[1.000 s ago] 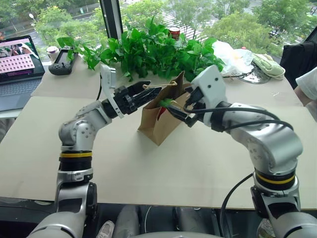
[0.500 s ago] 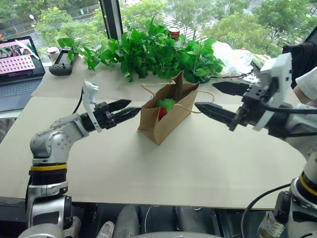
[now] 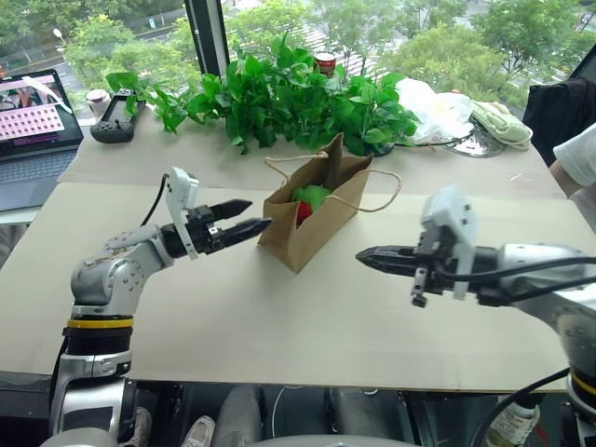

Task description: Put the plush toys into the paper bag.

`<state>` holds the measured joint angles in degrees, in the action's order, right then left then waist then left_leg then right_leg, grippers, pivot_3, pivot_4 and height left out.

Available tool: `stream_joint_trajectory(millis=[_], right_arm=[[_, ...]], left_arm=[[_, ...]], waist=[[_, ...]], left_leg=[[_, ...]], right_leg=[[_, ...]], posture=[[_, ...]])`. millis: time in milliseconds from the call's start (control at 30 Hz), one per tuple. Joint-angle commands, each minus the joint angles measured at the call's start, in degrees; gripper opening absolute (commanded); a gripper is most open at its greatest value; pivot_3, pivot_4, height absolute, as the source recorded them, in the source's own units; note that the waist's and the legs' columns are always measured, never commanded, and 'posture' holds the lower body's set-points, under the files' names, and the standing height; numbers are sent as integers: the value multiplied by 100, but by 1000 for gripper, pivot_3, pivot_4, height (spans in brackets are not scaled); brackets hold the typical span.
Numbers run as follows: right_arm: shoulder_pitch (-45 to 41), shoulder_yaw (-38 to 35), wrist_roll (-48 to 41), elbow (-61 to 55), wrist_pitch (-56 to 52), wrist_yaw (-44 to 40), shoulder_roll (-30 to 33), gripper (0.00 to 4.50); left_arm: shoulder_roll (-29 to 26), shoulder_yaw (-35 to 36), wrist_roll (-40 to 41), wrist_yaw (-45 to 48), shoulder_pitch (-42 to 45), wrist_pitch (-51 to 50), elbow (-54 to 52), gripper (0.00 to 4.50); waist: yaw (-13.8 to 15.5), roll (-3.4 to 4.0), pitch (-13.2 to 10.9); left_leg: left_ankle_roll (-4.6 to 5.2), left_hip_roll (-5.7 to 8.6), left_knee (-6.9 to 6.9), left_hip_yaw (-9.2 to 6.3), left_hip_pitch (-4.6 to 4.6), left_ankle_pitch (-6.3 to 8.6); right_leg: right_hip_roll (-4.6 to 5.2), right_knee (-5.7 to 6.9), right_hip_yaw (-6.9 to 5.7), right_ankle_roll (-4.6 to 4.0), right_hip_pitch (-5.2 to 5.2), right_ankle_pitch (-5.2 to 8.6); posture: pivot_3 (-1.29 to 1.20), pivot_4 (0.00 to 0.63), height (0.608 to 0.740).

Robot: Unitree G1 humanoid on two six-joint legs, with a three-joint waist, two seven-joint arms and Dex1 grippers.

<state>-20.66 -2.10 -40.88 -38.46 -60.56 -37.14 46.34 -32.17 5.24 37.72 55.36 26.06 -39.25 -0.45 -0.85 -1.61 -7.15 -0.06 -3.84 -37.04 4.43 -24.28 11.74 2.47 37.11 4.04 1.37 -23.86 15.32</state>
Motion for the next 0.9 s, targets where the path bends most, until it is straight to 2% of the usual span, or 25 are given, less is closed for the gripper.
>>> stream_joint_trajectory(millis=[33, 133, 267, 600, 900], right_arm=[[-637, 819, 1176, 814, 486, 792, -391, 18], [-1056, 1369, 1876, 1420, 733, 1167, -776, 18], [-1322, 1689, 2250, 1709, 898, 1301, -1270, 18], [-1643, 1700, 2633, 2031, 878, 1463, -2029, 18], [-1762, 1686, 2803, 2203, 856, 1445, -2337, 18]], left_arm=[[-94, -137, -266, 246, 117, 408, 32, 4500], [-123, -361, -593, 430, 240, 764, 252, 4500], [-93, -522, -820, 612, 319, 1046, 418, 4500], [29, -816, -1057, 720, 152, 1317, 179, 4500], [489, -783, -1307, 69, 172, 1606, 246, 4500]], waist=[[-6, 0, 0], [-1, 0, 0], [21, 0, 0], [16, 1, 0], [13, 1, 0]], left_leg=[[0, 0, 0, 2, 0, 0], [1, -1, -2, 5, 0, -3], [2, -2, 8, 6, -14, -3], [3, -3, 4, 6, -32, -3], [3, -3, 3, 5, -28, -4]], right_leg=[[0, 1, 1, 0, -1, 0], [-2, 5, 3, -2, -7, -1], [-2, 3, 0, -3, -20, -1], [0, 3, -5, -3, -30, -2], [0, 8, -4, -3, -28, -2]], posture=[[0, 150, 713], [0, 150, 713], [0, 150, 713], [0, 150, 713], [0, 150, 713]])
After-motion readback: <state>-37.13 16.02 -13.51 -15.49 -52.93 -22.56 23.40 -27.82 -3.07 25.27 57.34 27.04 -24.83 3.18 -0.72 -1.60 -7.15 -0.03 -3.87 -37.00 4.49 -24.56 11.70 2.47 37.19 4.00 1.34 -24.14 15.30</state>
